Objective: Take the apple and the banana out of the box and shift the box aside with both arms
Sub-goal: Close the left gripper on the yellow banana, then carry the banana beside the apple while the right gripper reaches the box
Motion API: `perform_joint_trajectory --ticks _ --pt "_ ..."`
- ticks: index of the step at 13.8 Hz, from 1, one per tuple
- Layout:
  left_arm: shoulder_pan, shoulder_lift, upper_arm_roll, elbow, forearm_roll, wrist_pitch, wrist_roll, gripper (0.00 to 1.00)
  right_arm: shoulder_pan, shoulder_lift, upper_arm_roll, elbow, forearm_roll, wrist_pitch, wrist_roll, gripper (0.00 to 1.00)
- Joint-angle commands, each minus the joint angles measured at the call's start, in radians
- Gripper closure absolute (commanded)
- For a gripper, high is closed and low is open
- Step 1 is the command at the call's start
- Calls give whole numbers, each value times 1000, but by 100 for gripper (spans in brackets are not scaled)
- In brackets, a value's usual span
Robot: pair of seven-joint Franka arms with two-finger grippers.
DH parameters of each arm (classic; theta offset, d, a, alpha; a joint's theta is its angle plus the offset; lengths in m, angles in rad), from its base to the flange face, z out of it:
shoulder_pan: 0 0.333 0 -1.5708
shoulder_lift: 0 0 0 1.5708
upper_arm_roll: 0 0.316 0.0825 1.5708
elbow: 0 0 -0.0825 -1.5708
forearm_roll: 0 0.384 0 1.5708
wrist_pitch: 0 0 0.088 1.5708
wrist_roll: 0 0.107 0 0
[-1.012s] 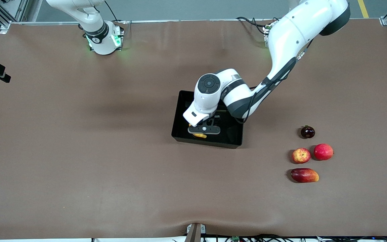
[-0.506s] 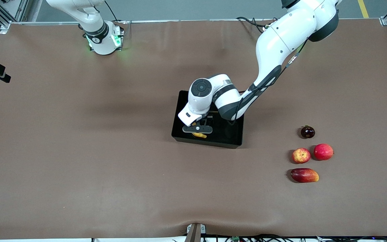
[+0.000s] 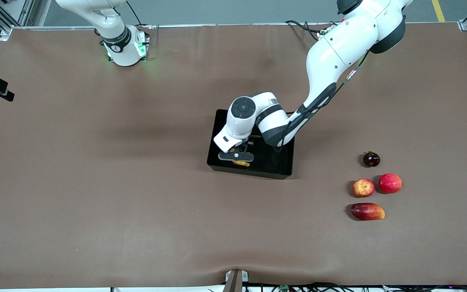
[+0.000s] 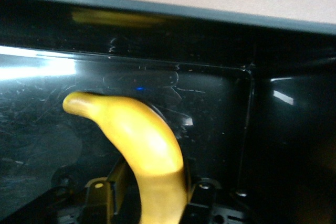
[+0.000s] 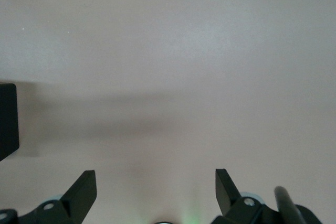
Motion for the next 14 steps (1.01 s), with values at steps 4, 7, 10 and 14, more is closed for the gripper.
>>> perform_joint_trajectory --ticks 4,7,10,14 --pt "-11 -73 5 20 9 -58 4 100 -32 9 8 17 16 -10 -13 0" --pt "-5 -112 -6 21 5 -110 12 100 -31 31 8 19 4 -9 -13 0" --pt "-5 -164 -8 23 -6 -148 17 100 -31 44 8 17 17 -9 -11 0" --pt "12 -265 -8 23 -36 -219 24 100 -17 132 11 16 16 -15 -16 0"
